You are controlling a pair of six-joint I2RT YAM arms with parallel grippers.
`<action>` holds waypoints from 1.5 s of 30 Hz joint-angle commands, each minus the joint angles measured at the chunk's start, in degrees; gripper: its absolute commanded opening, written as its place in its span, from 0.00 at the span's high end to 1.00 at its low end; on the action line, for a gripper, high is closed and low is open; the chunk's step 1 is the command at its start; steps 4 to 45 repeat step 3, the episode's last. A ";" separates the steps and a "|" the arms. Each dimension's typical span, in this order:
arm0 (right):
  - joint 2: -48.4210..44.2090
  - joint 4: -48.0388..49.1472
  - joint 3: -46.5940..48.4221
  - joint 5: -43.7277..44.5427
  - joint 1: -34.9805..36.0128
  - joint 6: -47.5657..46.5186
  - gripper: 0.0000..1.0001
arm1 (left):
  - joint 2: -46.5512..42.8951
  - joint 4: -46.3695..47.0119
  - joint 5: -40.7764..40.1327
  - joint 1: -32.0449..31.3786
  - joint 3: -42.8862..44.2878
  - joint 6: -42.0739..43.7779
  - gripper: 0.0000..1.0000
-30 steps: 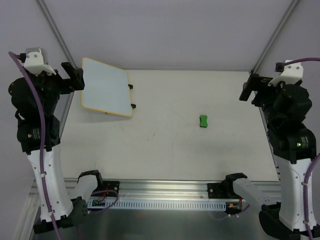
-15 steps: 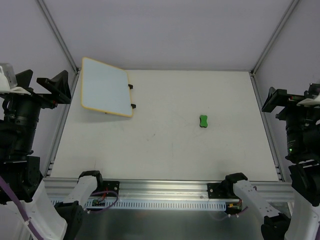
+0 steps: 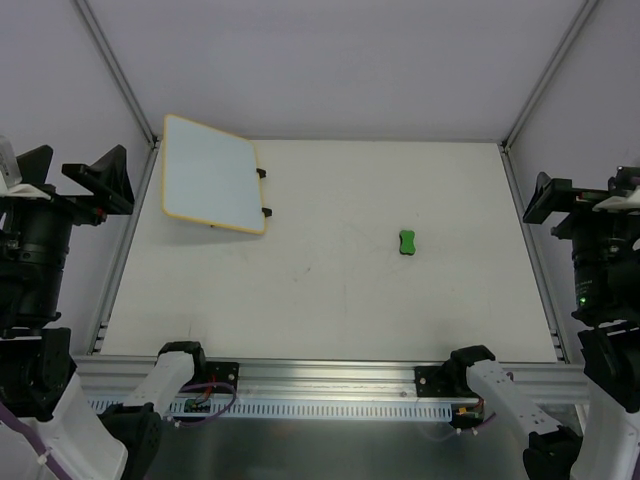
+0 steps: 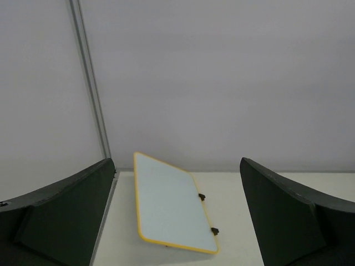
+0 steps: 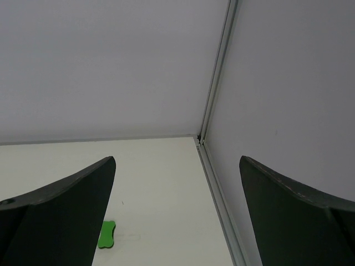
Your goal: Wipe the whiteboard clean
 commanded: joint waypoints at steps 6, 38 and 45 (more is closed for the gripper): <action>0.18 3.26 1.05 -1.34 0.35 -0.15 0.01 | 0.20 0.06 -1.77 -0.88 1.21 1.61 0.01; 0.18 3.26 1.05 -1.34 0.35 -0.15 0.01 | 0.20 0.06 -1.77 -0.88 1.21 1.61 0.01; 0.18 3.26 1.05 -1.34 0.35 -0.15 0.01 | 0.20 0.06 -1.77 -0.88 1.21 1.61 0.01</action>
